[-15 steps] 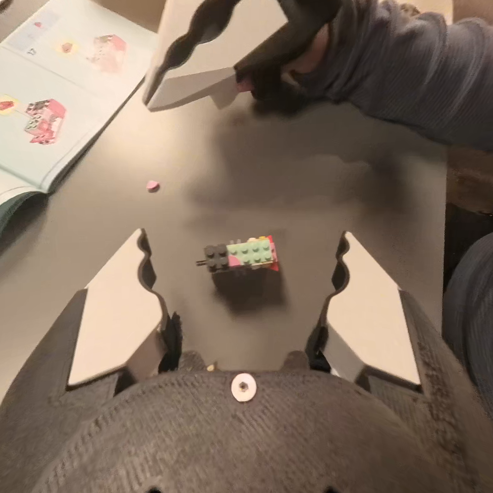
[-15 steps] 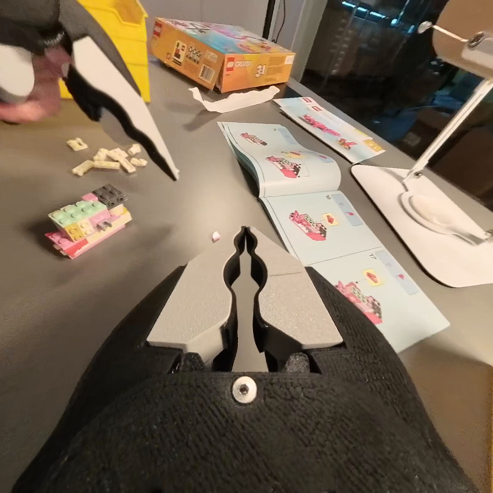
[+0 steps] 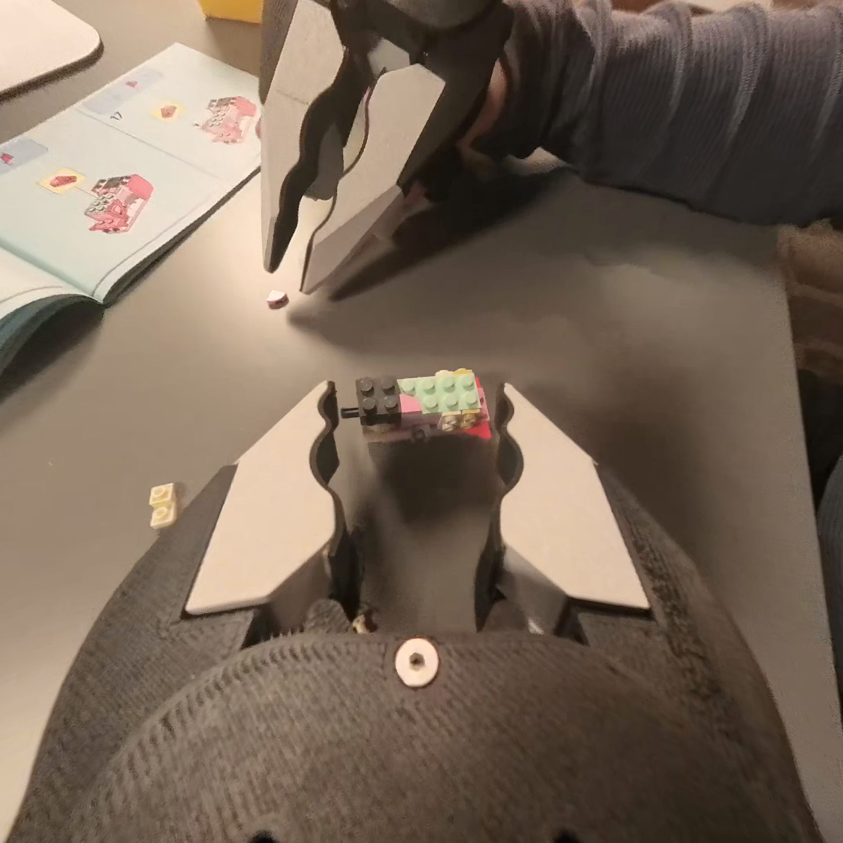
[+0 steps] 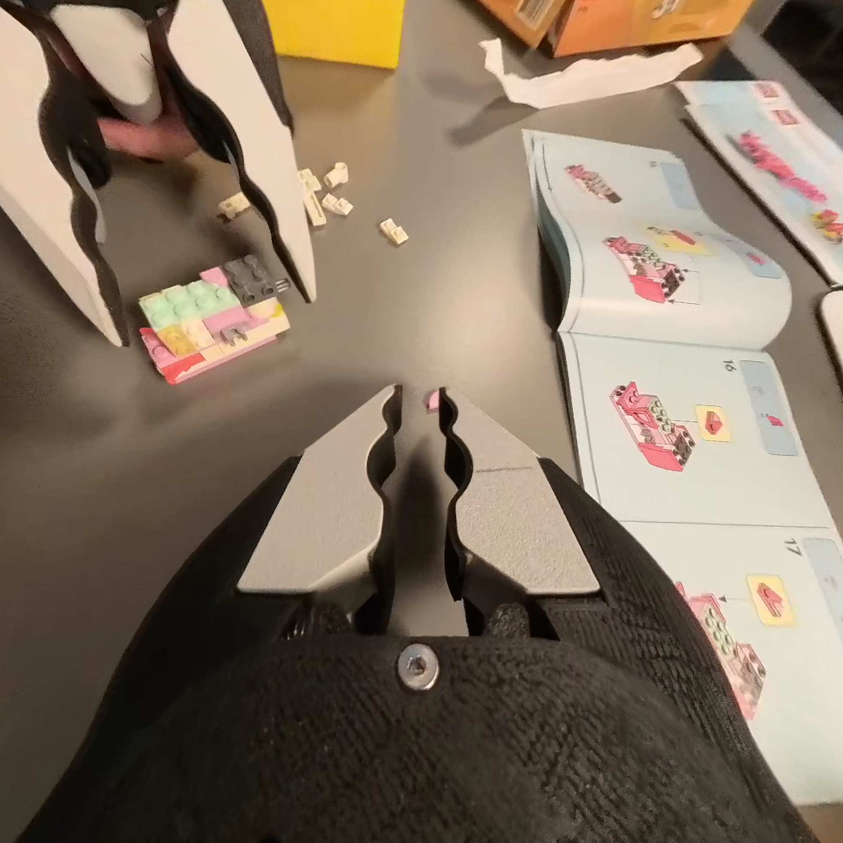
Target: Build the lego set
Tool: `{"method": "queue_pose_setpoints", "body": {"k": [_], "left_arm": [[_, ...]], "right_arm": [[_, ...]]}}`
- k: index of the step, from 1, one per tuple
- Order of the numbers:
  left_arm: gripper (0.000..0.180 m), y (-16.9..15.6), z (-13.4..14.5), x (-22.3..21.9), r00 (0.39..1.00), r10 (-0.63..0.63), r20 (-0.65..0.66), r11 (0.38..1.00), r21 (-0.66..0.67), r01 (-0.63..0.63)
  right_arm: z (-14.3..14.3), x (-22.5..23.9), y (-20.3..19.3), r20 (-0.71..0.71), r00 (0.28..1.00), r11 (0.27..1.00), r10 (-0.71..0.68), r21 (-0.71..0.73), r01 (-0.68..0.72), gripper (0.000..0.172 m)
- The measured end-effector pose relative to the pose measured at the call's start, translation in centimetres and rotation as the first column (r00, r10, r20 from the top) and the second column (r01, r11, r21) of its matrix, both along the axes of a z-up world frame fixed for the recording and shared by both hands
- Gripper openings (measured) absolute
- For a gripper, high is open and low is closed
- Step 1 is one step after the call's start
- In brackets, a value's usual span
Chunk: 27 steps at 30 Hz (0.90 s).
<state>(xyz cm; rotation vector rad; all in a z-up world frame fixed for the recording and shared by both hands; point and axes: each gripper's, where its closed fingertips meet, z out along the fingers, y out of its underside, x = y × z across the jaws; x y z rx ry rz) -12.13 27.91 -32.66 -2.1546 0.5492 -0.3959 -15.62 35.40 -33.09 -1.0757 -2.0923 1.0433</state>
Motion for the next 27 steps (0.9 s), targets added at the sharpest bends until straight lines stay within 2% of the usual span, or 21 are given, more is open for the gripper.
{"method": "queue_pose_setpoints", "body": {"k": [3, 13, 18, 22, 27], "left_arm": [[0.063, 0.3, 0.2, 0.3, 0.999, 0.012, 0.046, 1.000, 0.020, -0.013], [0.056, 0.0, -0.6, 0.5, 0.999, 0.004, 0.040, 1.000, -0.010, -0.004], [0.056, 0.0, -0.6, 0.4, 0.999, 0.011, 0.041, 1.000, -0.010, -0.010], [0.073, 0.2, -0.3, -0.1, 0.998, 0.062, 0.019, 0.998, 0.010, -0.063], [0.067, -0.1, -0.7, -0.4, 0.997, 0.076, -0.028, 0.997, 0.017, -0.075]], "right_arm": [[-0.3, -0.4, 0.1, 0.027, 1.000, 1.000, 0.013, -0.004, -0.013, 0.014], [-0.7, -0.6, 0.4, 0.076, 0.997, 0.999, 0.008, -0.032, -0.006, 0.016], [-0.9, -0.6, 0.4, 0.087, 0.996, 1.000, 0.011, -0.026, -0.008, 0.018], [-1.2, -0.5, 0.4, 0.103, 0.995, 1.000, 0.010, -0.015, -0.008, 0.017], [-1.4, -0.6, 0.5, 0.120, 0.993, 1.000, 0.004, -0.021, -0.001, 0.011]]}}
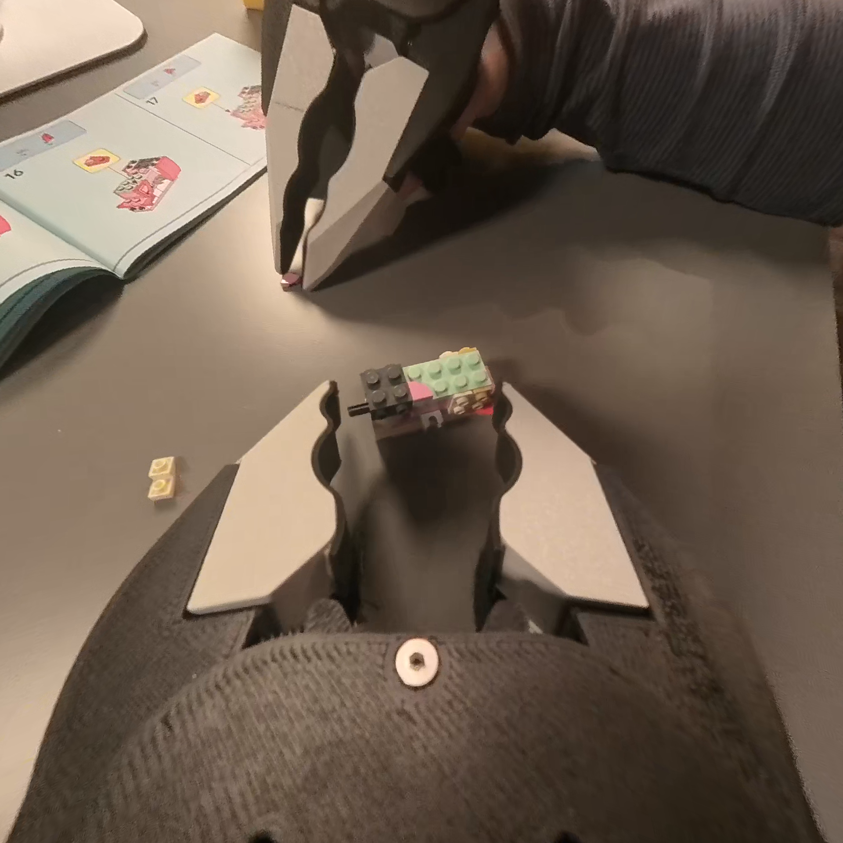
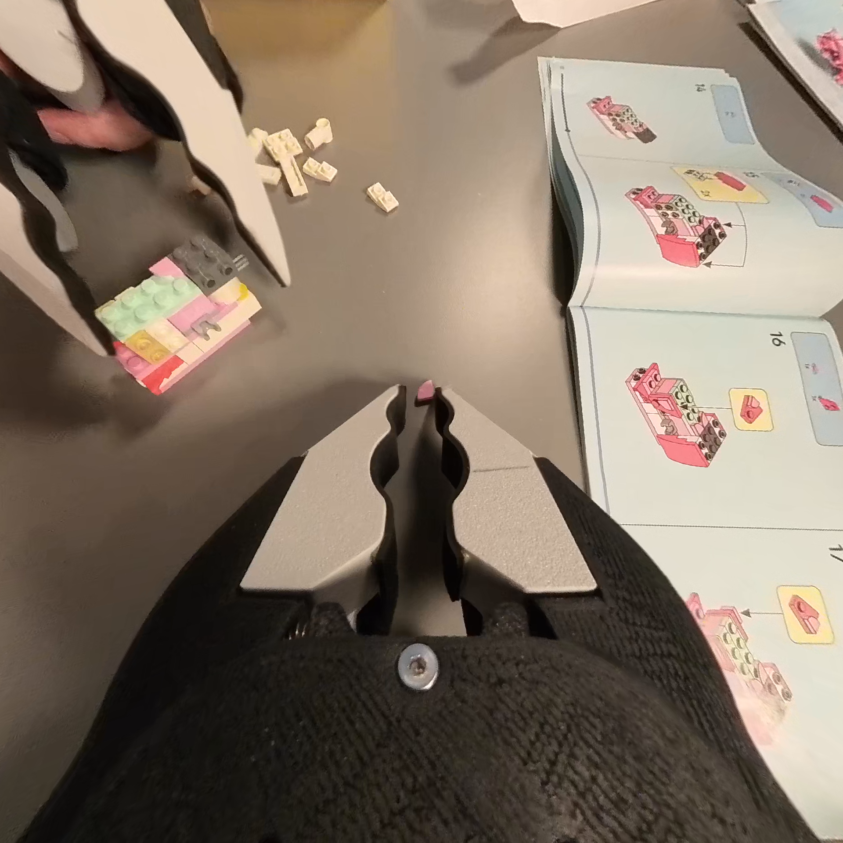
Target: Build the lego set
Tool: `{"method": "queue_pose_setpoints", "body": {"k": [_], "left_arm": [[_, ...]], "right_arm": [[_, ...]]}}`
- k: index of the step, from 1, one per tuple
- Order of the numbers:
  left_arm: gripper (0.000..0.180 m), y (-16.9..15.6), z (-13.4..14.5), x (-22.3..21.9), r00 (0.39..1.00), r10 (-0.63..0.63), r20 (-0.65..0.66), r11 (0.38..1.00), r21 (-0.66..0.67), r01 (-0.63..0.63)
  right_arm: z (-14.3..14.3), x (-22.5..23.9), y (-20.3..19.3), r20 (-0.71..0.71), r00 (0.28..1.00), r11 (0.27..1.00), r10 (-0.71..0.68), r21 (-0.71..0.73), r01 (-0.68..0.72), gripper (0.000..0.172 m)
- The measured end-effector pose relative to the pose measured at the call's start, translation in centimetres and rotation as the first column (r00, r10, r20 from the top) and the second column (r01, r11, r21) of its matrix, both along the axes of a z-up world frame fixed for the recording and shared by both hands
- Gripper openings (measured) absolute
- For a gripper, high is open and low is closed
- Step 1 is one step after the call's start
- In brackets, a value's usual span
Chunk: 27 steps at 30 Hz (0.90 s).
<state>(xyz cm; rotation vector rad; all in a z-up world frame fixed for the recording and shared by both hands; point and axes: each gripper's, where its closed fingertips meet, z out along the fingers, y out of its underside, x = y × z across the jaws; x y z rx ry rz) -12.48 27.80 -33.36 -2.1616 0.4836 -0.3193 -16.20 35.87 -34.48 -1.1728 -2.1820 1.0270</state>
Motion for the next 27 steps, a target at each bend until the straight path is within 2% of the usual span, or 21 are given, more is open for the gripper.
{"method": "queue_pose_setpoints", "body": {"k": [13, 17, 22, 27], "left_arm": [[0.063, -0.20, 0.04, -0.12, 0.999, -0.026, 0.019, 1.000, -0.006, 0.026], [0.069, 0.04, 0.14, -0.41, 1.000, 0.005, -0.015, 1.000, 0.015, -0.004], [0.057, 0.01, 0.18, -0.45, 1.000, 0.005, -0.017, 1.000, 0.014, -0.005], [0.054, -0.17, 0.22, -0.31, 1.000, -0.021, 0.002, 1.000, -0.002, 0.021]], "right_arm": [[-0.06, -0.07, 0.11, 0.004, 1.000, 1.000, -0.009, -0.002, 0.009, 0.005], [-0.07, -0.08, 0.13, 0.005, 1.000, 1.000, -0.011, -0.002, 0.011, 0.005], [-0.03, -0.06, 0.09, -0.001, 1.000, 1.000, -0.008, 0.002, 0.008, 0.005], [0.71, -0.01, 0.10, -0.031, 0.999, 0.999, -0.011, -0.043, 0.009, 0.005]]}}
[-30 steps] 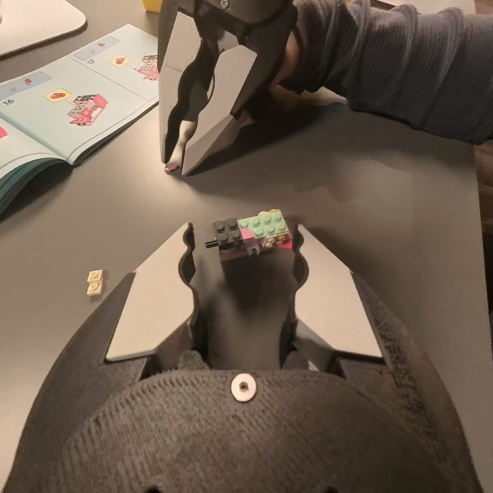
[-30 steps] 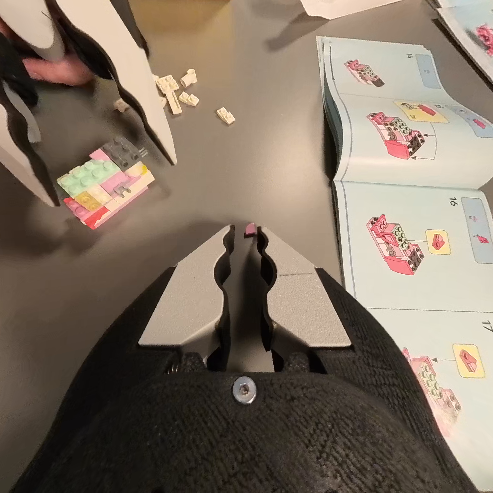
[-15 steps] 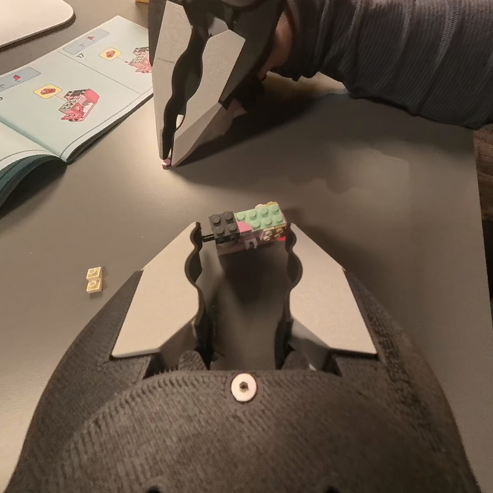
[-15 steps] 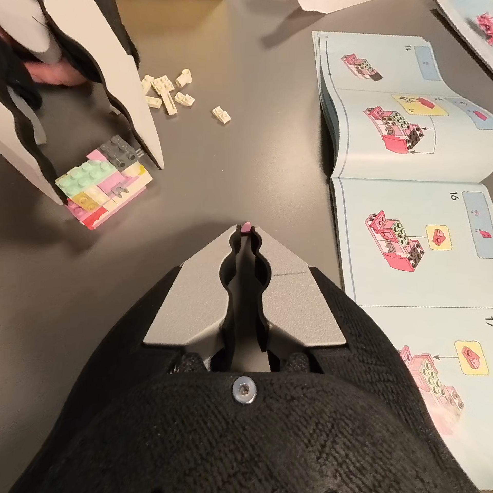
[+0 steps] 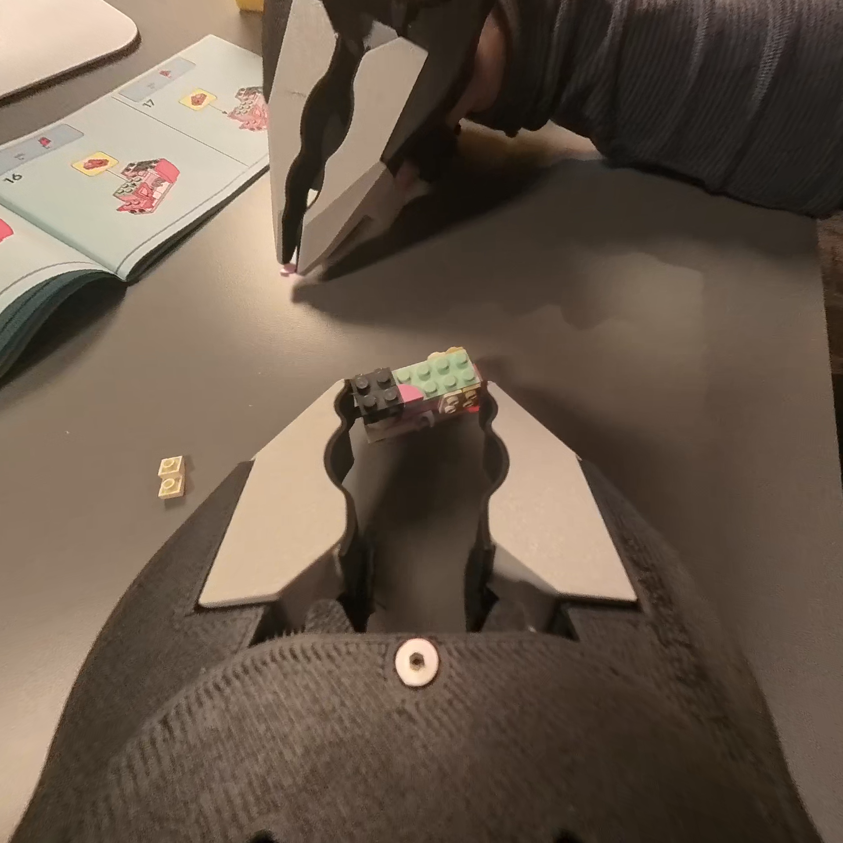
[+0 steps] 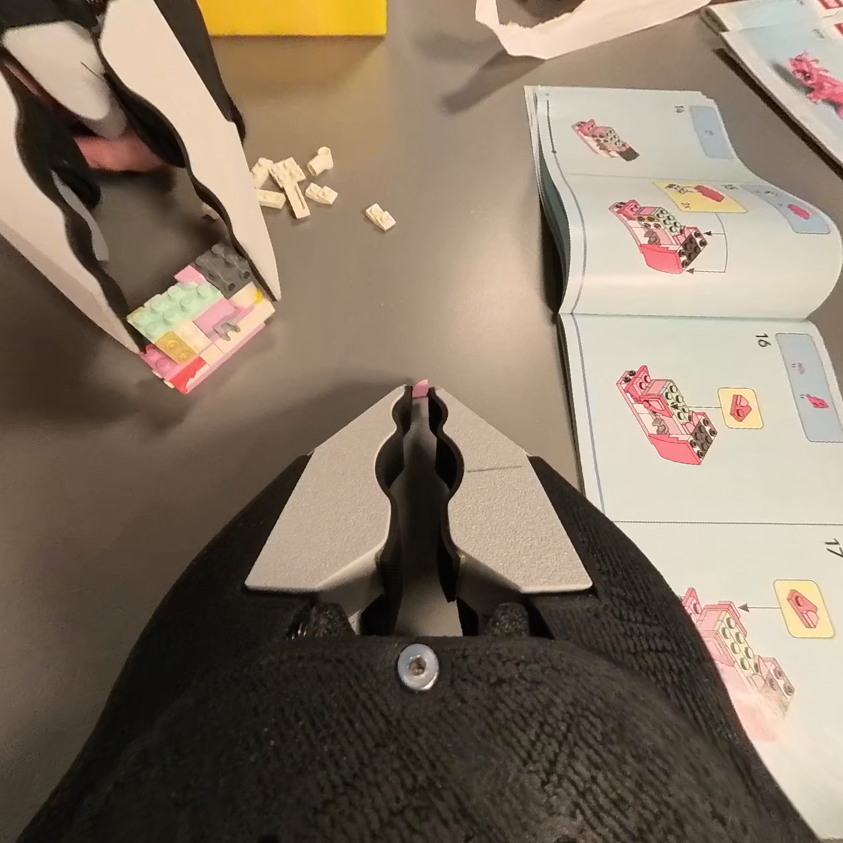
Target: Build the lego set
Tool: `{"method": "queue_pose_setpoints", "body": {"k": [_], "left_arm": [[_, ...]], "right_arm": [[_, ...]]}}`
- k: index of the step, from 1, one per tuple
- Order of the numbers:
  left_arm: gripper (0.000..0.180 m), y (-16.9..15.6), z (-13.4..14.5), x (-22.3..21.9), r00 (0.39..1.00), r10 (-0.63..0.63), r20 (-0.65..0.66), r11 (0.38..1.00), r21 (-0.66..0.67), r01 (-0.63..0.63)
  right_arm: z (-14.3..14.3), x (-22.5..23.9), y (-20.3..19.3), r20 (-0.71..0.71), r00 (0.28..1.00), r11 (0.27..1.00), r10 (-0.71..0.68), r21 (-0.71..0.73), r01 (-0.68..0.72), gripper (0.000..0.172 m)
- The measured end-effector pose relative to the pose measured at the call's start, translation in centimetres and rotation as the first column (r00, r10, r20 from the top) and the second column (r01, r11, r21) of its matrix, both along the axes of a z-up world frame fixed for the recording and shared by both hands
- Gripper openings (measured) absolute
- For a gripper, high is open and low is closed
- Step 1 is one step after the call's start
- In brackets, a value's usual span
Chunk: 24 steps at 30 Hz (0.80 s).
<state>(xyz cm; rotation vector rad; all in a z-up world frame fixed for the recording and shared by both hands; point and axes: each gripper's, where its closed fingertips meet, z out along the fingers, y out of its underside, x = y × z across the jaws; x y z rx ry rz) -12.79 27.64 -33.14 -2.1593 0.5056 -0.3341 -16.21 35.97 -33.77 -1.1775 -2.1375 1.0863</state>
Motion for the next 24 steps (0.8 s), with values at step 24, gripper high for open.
{"method": "queue_pose_setpoints", "body": {"k": [24], "left_arm": [[0.054, 0.5, 0.0, -0.2, 0.999, 0.040, -0.024, 0.999, 0.034, -0.040]], "right_arm": [[3.4, 2.1, -8.5, -0.027, 0.993, 0.993, 0.115, 0.003, -0.115, 0.005]]}}
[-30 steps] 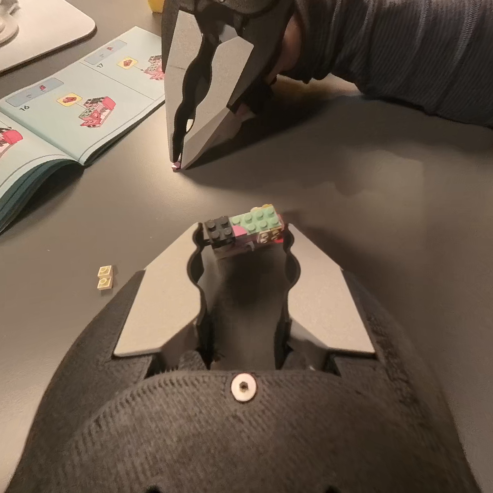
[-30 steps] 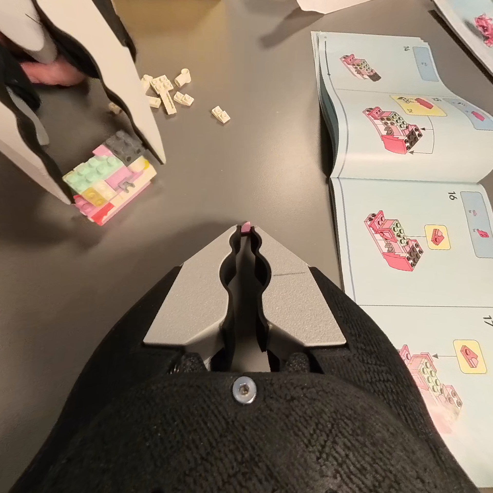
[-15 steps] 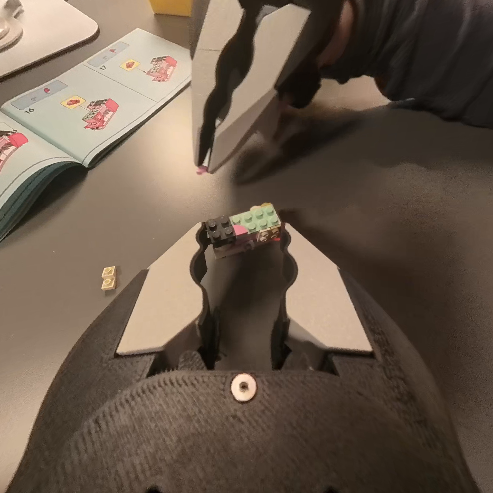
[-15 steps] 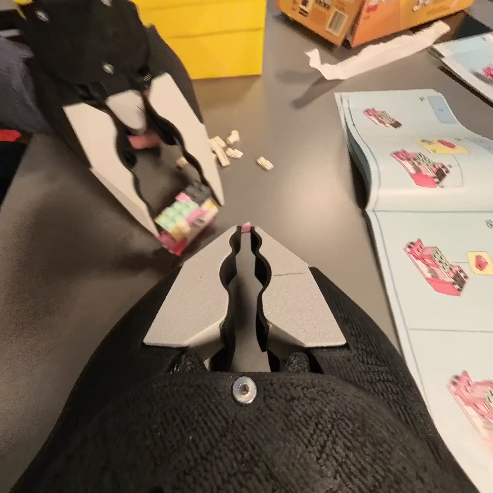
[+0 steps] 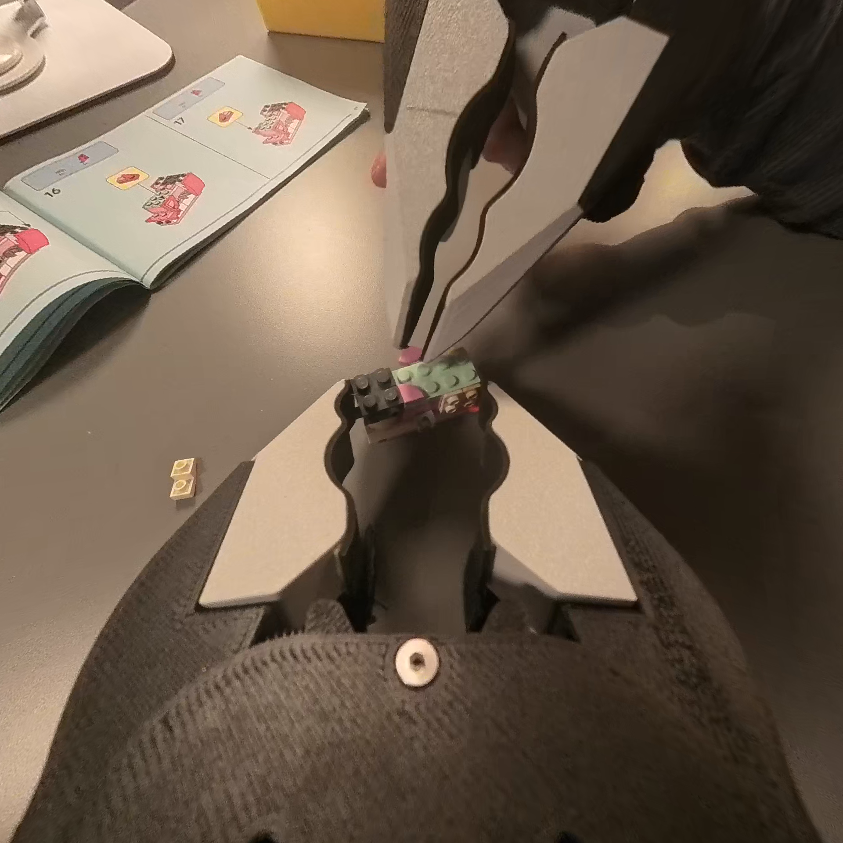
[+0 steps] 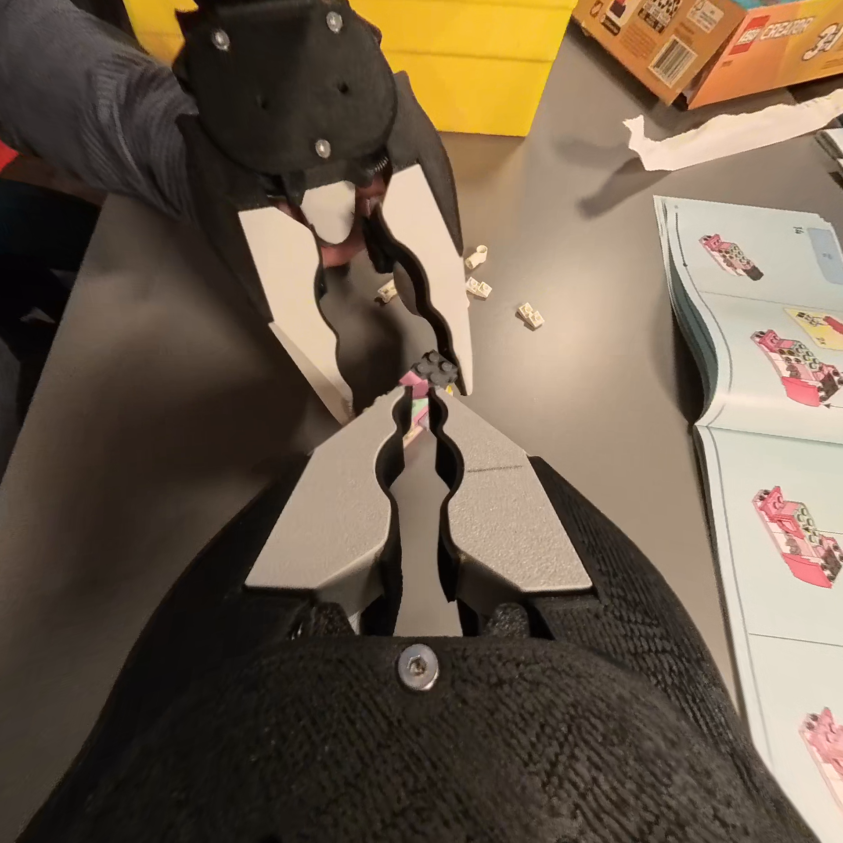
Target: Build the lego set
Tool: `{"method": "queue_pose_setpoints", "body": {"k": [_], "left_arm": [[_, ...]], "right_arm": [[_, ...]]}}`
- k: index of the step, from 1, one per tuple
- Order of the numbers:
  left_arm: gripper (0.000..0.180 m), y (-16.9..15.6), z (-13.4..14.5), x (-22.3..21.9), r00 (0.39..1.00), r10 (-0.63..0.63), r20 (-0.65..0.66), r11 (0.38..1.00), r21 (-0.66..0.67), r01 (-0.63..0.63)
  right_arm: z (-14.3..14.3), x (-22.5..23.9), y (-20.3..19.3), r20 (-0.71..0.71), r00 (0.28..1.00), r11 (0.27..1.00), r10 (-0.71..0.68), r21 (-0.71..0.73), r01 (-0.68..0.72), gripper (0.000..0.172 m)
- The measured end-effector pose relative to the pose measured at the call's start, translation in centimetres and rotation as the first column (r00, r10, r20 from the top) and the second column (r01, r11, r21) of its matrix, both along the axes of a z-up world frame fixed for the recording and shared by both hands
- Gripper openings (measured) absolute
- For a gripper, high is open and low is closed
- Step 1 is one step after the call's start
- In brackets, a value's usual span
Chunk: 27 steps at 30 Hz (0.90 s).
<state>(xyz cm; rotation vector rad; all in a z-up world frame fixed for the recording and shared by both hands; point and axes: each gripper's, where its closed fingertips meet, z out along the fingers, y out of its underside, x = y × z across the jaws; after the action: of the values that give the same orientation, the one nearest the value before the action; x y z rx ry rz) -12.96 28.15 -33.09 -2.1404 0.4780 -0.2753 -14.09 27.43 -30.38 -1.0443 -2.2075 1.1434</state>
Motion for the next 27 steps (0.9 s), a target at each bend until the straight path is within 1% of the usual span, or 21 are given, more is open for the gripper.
{"method": "queue_pose_setpoints", "body": {"k": [4, 7, 11, 14, 18, 23, 27], "left_arm": [[0.054, 0.0, 0.0, 0.0, 1.000, 0.000, -0.003, 1.000, 0.003, 0.000], [0.054, 0.0, 0.0, 0.0, 1.000, -0.010, -0.014, 1.000, 0.008, 0.010], [0.054, -0.6, 0.1, 0.6, 0.994, -0.106, -0.037, 0.994, 0.010, 0.107], [0.054, -1.0, 0.0, 1.2, 0.988, -0.156, -0.010, 0.988, -0.003, 0.156], [0.054, -1.7, -0.1, 2.3, 0.972, -0.235, 0.020, 0.972, -0.012, 0.235], [0.054, -2.0, -0.1, 2.8, 0.962, -0.270, 0.028, 0.962, -0.015, 0.271], [0.054, -2.1, -0.1, 3.0, 0.960, -0.280, 0.026, 0.960, -0.014, 0.280]], "right_arm": [[-0.2, 0.0, 0.0, 0.000, 1.000, 0.999, -0.008, 0.049, 0.008, 0.005], [-0.5, 0.1, -0.1, 0.017, 1.000, 0.998, 0.000, 0.056, -0.001, 0.005], [-0.4, 0.9, -0.3, 0.027, 0.999, 0.997, 0.047, 0.056, -0.048, 0.005], [-0.2, 1.3, -0.6, 0.029, 0.997, 0.996, 0.076, 0.048, -0.077, 0.005], [-0.4, 1.7, -1.0, 0.040, 0.994, 0.991, 0.106, 0.073, -0.109, 0.005], [-0.7, 2.4, -1.9, 0.068, 0.985, 0.983, 0.160, 0.083, -0.165, 0.005], [-0.8, 2.6, -1.8, 0.072, 0.984, 0.980, 0.161, 0.106, -0.168, 0.005]]}}
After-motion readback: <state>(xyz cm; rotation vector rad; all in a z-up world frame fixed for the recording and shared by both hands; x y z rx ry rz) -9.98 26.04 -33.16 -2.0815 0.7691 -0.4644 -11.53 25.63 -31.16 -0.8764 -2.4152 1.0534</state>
